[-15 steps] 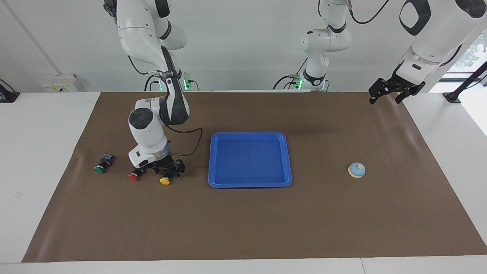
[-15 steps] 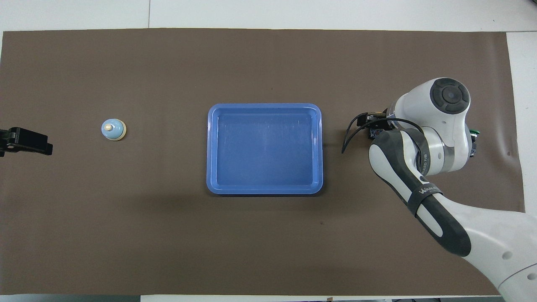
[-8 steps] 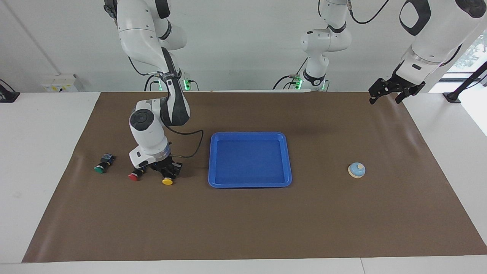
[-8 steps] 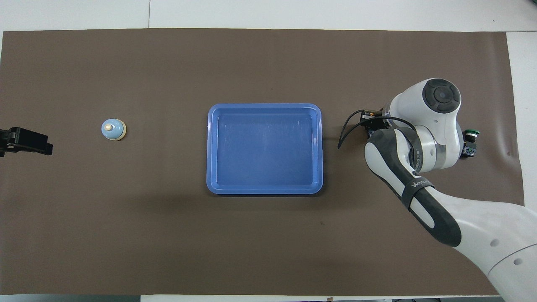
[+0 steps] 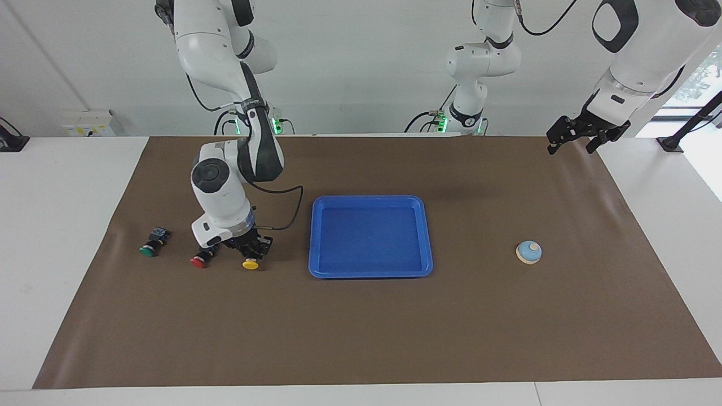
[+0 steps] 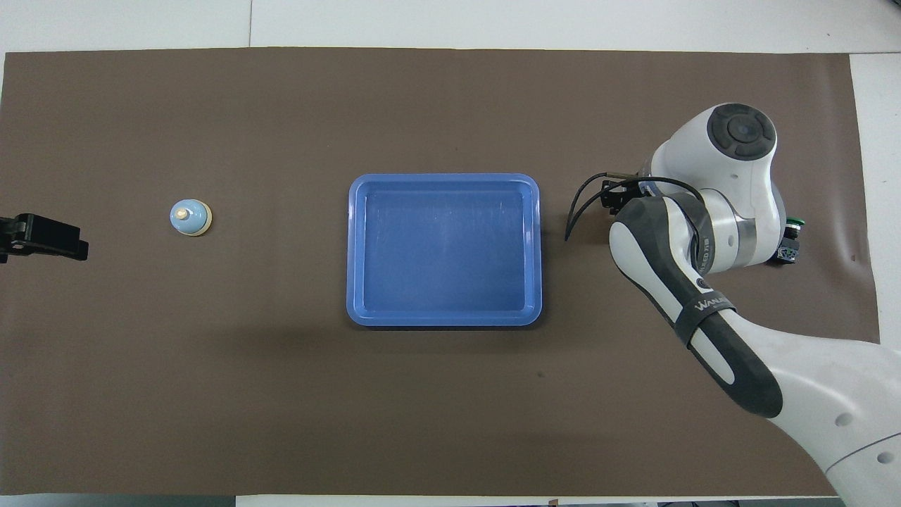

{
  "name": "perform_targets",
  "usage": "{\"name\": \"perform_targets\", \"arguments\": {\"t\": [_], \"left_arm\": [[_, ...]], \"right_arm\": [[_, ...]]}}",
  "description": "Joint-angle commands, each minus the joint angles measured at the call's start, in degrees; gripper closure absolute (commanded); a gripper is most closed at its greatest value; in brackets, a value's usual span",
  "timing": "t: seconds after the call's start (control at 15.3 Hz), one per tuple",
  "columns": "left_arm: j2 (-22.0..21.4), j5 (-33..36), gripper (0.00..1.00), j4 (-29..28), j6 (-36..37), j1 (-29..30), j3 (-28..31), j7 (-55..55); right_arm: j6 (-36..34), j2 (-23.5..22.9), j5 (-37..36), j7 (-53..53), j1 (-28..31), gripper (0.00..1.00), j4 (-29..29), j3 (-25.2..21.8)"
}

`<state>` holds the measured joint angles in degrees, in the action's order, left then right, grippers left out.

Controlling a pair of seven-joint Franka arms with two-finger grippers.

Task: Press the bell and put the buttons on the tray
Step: 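Carry the yellow button with the right gripper into the blue tray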

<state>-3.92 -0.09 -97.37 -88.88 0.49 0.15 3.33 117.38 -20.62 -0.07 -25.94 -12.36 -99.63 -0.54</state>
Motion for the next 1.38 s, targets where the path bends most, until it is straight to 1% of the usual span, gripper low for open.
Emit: {"name": "perform_targets", "arguments": {"t": [0.0,0.07,0.2,0.33,0.39,0.52,0.59,0.85,0.92,1.18,1.24,1.31], "left_arm": [[-0.29,-0.61,0.00,0.43,0.82,0.22,0.03,0.45],[-0.29,-0.61,0.00,0.43,0.82,0.22,0.03,0.45],[-0.29,-0.61,0.00,0.52,0.82,0.22,0.03,0.45],[-0.29,-0.61,0.00,0.43,0.82,0.22,0.03,0.45],[-0.29,-0.61,0.00,0.43,0.82,0.22,0.03,0.45],[-0.29,-0.61,0.00,0.43,0.82,0.22,0.03,0.45],[-0.29,-0.61,0.00,0.43,0.82,0.22,0.03,0.45],[-0.29,-0.61,0.00,0.43,0.82,0.22,0.03,0.45],[-0.38,-0.61,0.00,0.43,0.82,0.22,0.03,0.45],[-0.29,-0.61,0.00,0.43,0.82,0.22,0.03,0.45],[-0.29,-0.61,0.00,0.43,0.82,0.22,0.03,0.45],[-0.29,-0.61,0.00,0.43,0.82,0.22,0.03,0.45]], "right_arm": [[-6.53,-0.21,2.69,-7.87,-5.81,1.00,6.01,0.10],[-7.07,-0.21,3.58,-11.20,-7.92,1.00,6.81,0.10],[-5.68,-0.38,3.76,-17.53,-12.05,1.00,6.38,0.10],[-2.35,-0.64,3.76,-22.29,-15.31,1.00,4.63,0.10],[0.46,-0.73,3.76,-23.62,-16.63,1.00,2.88,0.10],[6.43,-0.91,3.67,-25.03,-17.17,1.00,-1.16,0.10],[8.29,-1.08,3.67,-25.12,-17.17,1.00,-2.75,0.10],[15.05,-2.66,3.67,-25.82,-17.26,1.00,-6.62,0.10],[15.94,-2.93,3.59,-25.83,-17.26,1.00,-7.33,0.10],[15.95,-3.02,3.67,-26.09,-17.08,1.00,-7.69,0.10],[15.95,-3.02,3.67,-27.74,-17.08,0.41,-7.69,0.01],[15.52,-3.11,3.59,-29.76,-17.00,0.00,-7.34,0.10]]}}
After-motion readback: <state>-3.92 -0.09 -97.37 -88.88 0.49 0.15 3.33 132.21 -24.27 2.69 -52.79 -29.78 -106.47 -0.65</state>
